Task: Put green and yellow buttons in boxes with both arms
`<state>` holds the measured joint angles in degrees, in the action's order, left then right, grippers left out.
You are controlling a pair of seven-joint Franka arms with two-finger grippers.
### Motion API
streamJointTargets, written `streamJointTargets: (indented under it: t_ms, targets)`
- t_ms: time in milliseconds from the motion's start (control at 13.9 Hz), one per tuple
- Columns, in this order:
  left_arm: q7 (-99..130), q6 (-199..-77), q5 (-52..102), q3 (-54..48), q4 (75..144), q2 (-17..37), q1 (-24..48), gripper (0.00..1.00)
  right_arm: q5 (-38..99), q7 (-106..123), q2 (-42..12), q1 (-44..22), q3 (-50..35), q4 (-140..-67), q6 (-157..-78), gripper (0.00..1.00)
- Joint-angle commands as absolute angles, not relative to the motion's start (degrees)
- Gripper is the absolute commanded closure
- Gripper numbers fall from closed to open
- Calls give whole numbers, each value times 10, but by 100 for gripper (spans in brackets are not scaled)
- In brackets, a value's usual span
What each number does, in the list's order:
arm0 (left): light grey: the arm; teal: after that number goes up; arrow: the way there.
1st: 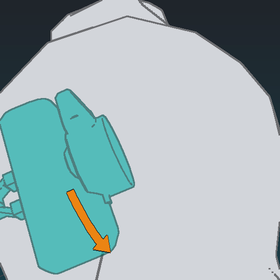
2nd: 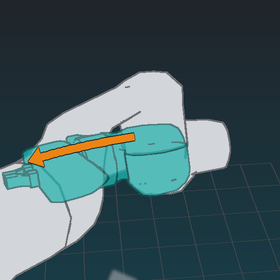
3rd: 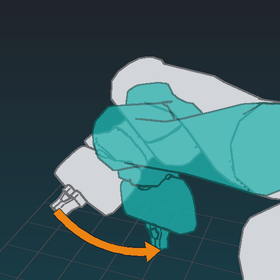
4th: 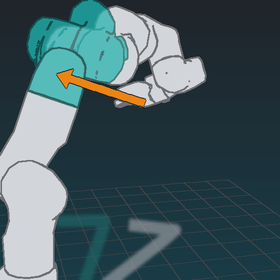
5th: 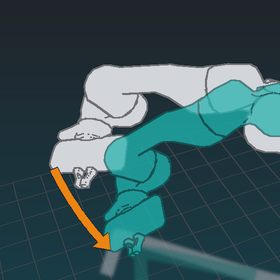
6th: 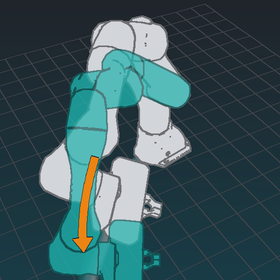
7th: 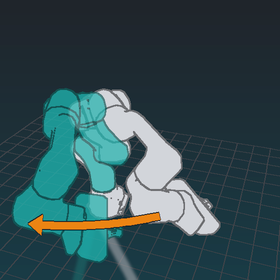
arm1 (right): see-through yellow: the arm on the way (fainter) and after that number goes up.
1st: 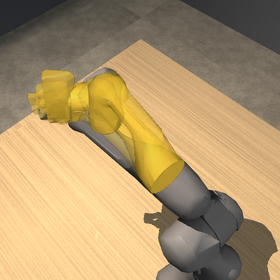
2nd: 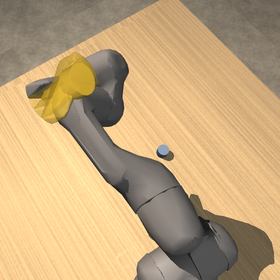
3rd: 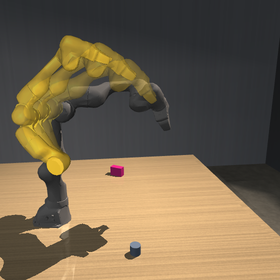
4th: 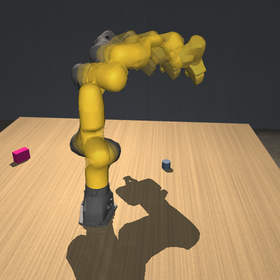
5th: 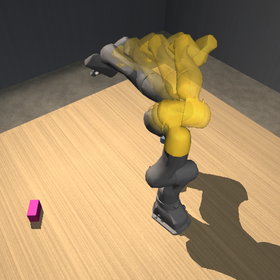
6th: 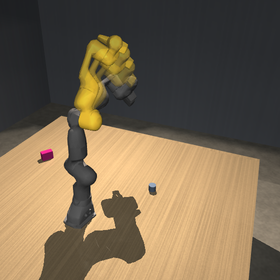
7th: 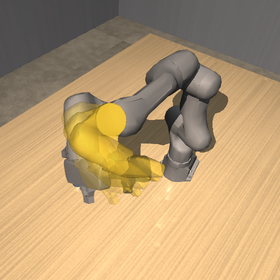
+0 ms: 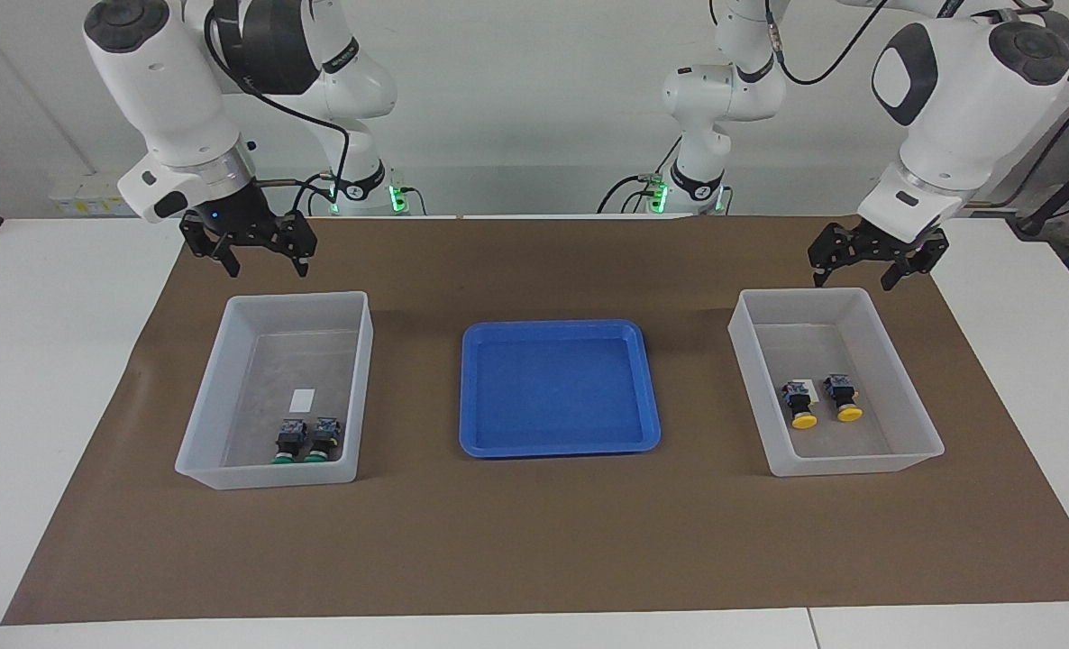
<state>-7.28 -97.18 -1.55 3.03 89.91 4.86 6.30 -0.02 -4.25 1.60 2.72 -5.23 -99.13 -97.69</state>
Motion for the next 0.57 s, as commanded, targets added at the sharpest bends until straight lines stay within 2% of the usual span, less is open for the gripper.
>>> streamJointTargets:
  t_ms: [0, 502]
  targets:
    - [-65, -1022, -18, 32, 923, 35, 69, 0, 16, -45, 29, 33, -54, -1011, -995, 0]
    - [-33, -1022, -13, 32, 928, 33, 71, 0, 16, -46, 30, 31, -54, -1013, -998, 0]
